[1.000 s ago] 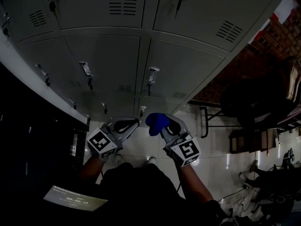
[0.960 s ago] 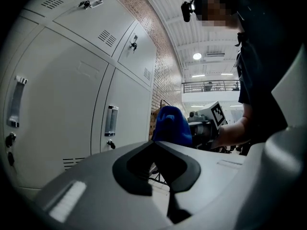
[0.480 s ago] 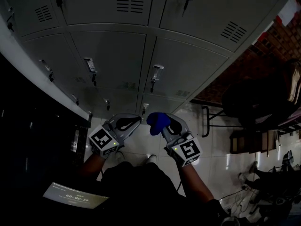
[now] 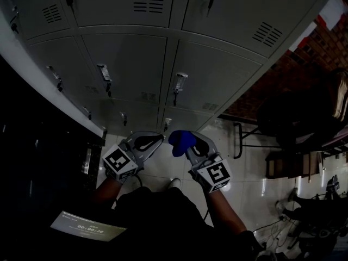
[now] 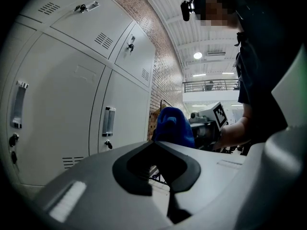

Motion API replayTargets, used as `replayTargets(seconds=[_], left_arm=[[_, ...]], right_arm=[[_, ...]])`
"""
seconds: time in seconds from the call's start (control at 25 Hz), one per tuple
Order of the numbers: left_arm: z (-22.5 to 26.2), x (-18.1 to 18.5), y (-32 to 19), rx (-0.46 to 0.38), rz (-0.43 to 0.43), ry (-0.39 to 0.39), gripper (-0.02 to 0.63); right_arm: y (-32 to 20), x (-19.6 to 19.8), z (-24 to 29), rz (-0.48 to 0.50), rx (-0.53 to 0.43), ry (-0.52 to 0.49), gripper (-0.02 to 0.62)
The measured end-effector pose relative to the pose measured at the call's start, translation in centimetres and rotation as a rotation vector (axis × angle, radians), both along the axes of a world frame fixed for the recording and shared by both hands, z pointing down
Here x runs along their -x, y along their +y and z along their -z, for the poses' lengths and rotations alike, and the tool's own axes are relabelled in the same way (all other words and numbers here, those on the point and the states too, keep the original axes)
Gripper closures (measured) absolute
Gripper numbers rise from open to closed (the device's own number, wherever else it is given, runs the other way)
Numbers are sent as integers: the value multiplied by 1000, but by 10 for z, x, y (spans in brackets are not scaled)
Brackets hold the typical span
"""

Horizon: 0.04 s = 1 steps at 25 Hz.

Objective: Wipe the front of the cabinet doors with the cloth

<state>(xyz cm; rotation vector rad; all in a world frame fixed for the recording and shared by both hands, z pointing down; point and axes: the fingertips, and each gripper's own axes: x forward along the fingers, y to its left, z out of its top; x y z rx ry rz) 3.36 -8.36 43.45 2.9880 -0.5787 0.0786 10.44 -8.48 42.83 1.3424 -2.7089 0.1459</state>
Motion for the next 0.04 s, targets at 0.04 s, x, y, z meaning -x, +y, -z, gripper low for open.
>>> replayTargets(seconds=[0.04], left_arm=[[0, -1, 1, 0, 2, 1, 604]], right_arm=[[1, -1, 0, 0, 0, 0, 526]])
